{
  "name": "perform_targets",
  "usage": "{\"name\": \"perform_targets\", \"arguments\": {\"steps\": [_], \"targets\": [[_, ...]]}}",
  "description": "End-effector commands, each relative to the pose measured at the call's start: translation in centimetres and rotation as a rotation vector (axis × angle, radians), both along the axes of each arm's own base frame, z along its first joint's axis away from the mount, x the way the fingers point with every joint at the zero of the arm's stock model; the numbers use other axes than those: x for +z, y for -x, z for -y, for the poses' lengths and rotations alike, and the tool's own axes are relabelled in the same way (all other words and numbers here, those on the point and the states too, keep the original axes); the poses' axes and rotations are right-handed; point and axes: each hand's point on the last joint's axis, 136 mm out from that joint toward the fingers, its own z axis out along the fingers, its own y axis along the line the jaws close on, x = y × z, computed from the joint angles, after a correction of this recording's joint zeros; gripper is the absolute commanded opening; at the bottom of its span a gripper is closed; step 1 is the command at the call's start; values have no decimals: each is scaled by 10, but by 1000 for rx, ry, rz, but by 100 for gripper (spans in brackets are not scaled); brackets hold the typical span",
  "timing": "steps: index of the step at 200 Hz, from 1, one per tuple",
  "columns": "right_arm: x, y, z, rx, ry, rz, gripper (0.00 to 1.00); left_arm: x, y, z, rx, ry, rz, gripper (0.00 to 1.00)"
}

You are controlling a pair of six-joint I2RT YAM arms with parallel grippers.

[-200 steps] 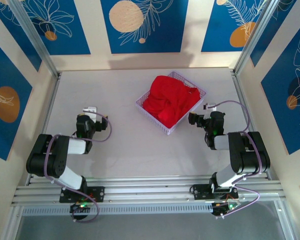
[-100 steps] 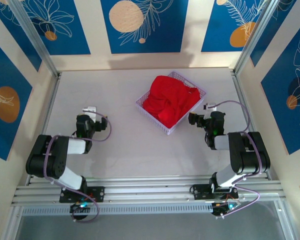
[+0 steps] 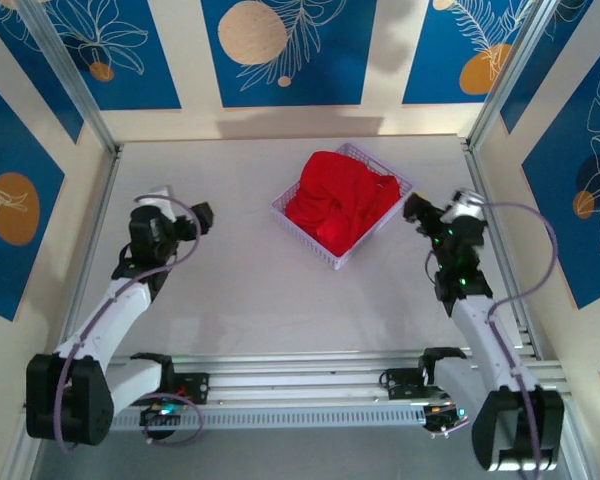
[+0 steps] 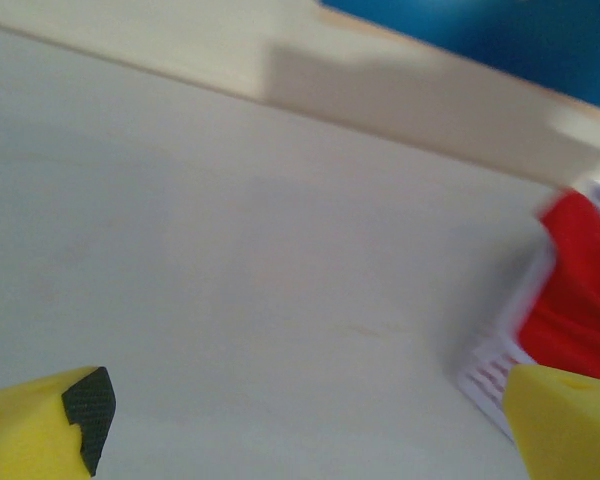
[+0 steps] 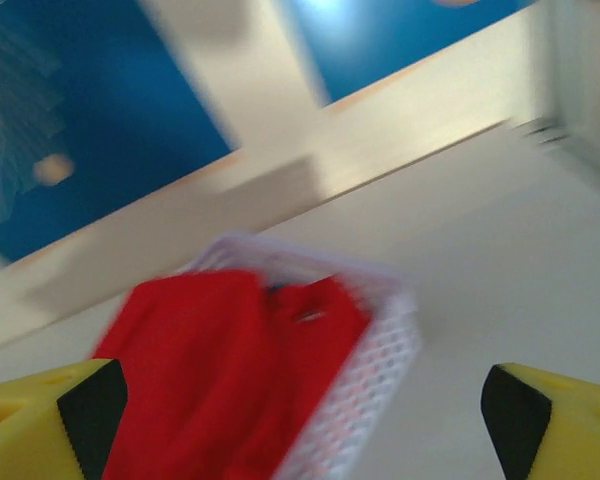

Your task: Fold the inside-out t-shirt

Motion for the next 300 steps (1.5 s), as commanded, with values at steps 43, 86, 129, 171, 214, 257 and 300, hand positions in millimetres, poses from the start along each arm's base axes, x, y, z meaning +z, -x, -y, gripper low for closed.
{"name": "perform_targets", "arguments": {"steps": [43,86,129,171,214,257,300], "targets": [[-86,-57,-116,330,369,-538,96,3,20,100,-292,-74,-114,100],[-127,-98,-130,347,352,-652,80,-8,26,96,-277,-113,-153,100],[-103,-111,-146,415,322,-582,17,-10,33,83,-230,-151,-161,100],[41,-90,-154,455,250,-237,0,-2,36,61,-133,-178,-105,100],[221,-10,-190,623,68,261,0,21,39,19,41,-179,-32,100],[296,65,-288,922,50,489,0,40,48,-47,268,-34,-38,100],[236,52,-379,1094,29,314,0,80,89,-111,526,10,41,100]]}}
